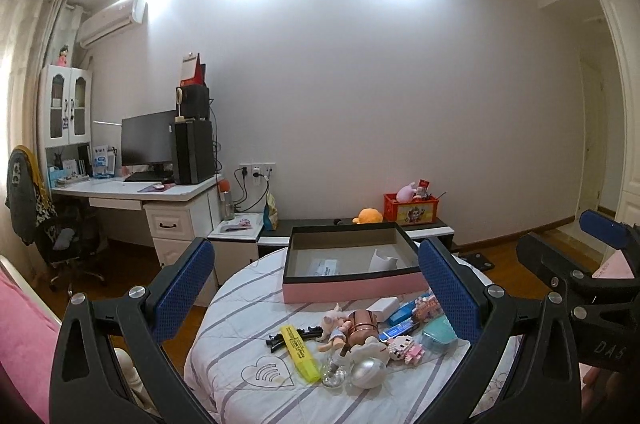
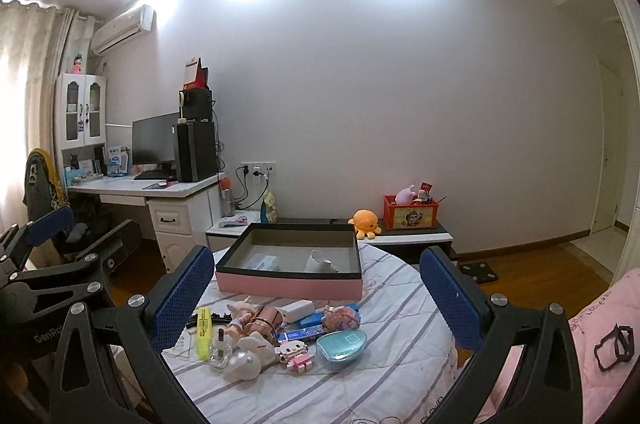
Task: Organize rigid objects
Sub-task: 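Withdraw both tools from the box back over the bed, then grasp the glass jar with the left tool while the right tool grasps the teal case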
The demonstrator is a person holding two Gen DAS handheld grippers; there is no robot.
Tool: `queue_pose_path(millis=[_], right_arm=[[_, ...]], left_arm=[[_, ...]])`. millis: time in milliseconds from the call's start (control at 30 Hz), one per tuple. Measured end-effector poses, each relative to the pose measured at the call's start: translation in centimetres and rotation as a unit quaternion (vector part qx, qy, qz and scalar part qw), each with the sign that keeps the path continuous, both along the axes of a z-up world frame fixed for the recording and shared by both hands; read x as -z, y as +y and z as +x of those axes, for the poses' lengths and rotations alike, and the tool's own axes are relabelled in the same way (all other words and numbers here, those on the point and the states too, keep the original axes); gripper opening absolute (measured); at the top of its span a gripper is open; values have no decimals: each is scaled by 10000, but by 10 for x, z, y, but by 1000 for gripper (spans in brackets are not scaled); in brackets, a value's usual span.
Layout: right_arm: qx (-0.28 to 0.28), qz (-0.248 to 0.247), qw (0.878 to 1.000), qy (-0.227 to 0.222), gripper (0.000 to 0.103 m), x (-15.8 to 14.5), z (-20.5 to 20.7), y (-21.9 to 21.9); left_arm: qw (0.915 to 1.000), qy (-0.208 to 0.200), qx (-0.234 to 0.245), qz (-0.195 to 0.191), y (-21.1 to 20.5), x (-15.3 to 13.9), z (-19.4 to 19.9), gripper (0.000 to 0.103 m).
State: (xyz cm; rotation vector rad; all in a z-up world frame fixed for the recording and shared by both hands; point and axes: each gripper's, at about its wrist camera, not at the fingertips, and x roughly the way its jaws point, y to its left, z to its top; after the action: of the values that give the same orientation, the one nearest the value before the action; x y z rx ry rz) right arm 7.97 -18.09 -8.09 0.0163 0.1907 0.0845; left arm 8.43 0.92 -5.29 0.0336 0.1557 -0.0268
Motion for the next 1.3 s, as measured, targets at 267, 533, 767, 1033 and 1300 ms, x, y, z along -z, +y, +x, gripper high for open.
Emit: queue_pose_path(millis=[267, 533, 767, 1033, 1300], right_arm=[[12, -29, 9999, 119, 103, 9, 6, -2], [324, -2, 9958, 861, 103, 53, 38, -25], [422, -13, 9813, 1876, 103, 118, 81, -41], [278, -43, 9712, 2367, 103, 150, 107, -39], [306, -51, 9679, 2493, 103, 158, 125, -39]], left_arm=[[9998, 157, 100, 34, -2, 8, 8, 103], [9933, 1155, 18, -77, 20, 67, 49, 103], [9746, 2231, -48, -166, 30, 137, 84, 103], [9639, 2653, 72, -215, 23, 167, 116, 103], [9671, 2539, 77, -163, 15, 165, 140, 103]])
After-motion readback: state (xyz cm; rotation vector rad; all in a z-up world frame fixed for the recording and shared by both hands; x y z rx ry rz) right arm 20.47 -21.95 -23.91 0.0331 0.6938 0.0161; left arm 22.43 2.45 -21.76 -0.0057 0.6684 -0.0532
